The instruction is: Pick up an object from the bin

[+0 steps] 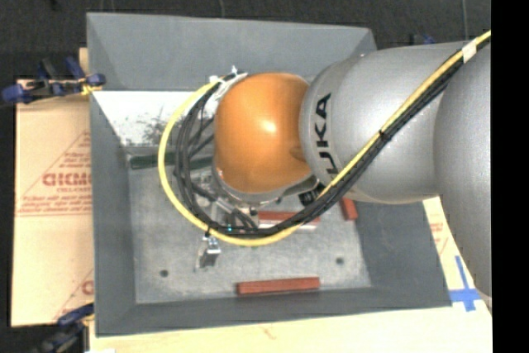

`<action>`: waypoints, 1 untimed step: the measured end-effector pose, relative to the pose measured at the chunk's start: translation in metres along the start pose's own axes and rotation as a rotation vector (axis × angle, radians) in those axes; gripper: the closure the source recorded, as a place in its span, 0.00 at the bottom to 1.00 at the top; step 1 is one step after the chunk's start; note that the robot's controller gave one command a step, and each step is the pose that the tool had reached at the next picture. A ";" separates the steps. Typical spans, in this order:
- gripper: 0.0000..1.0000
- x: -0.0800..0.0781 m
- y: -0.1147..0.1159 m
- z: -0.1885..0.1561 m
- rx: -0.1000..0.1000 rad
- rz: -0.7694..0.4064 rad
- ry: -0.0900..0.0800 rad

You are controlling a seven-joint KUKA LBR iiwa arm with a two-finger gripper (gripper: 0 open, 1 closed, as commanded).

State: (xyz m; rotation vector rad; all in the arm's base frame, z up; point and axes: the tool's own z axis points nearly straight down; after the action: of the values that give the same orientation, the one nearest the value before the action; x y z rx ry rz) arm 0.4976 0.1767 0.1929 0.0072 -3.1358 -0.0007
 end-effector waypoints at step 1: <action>0.00 -0.002 -0.001 -0.004 -0.002 0.004 -0.008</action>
Offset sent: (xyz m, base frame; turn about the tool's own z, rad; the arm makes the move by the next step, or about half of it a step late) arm 0.0420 -0.0516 -0.0508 0.0289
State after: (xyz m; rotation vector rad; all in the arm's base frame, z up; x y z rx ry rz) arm 0.4996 0.1760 0.1969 0.0017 -3.1435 -0.0035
